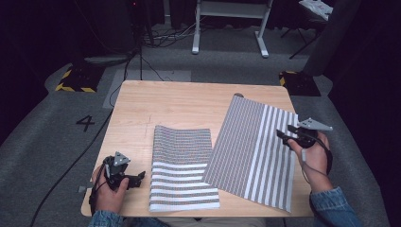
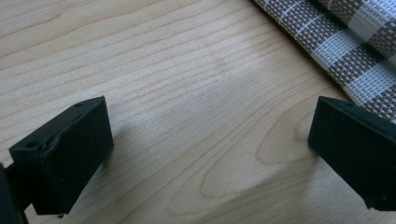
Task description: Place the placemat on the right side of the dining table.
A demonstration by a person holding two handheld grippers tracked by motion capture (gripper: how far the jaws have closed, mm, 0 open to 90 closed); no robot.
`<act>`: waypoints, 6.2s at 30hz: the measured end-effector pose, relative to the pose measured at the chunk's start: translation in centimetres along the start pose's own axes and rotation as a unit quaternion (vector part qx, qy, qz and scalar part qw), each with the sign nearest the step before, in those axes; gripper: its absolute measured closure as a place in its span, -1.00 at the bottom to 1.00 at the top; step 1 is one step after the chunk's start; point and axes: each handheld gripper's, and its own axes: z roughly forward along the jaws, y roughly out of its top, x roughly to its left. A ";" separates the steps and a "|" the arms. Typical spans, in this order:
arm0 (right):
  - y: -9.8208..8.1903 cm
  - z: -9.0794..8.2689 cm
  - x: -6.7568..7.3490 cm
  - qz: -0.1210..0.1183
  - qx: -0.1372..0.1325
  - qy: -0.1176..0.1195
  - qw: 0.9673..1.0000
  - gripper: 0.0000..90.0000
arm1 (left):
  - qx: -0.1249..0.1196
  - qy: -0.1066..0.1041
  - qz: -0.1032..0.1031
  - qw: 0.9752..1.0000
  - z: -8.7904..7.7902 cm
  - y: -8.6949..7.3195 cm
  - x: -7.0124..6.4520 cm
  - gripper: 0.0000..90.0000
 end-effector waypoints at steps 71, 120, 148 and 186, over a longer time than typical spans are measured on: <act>-8.3 -5.6 11.0 -0.127 0.186 0.177 0.958 0.84 | 0.003 0.003 -0.004 1.000 0.2 0.3 -0.1 -1.00; -6.1 1.6 11.6 -0.170 0.115 0.176 0.963 0.96 | 0.002 0.004 -0.002 1.000 0.2 0.3 -0.1 -1.00; -7.0 -1.4 9.7 -0.133 0.121 0.156 0.971 0.93 | -0.003 0.008 -0.007 1.000 0.3 0.3 -0.2 -1.00; -6.5 -0.1 11.3 -0.123 0.117 0.172 0.970 0.83 | -0.002 0.008 -0.006 1.000 0.3 0.3 -0.2 -1.00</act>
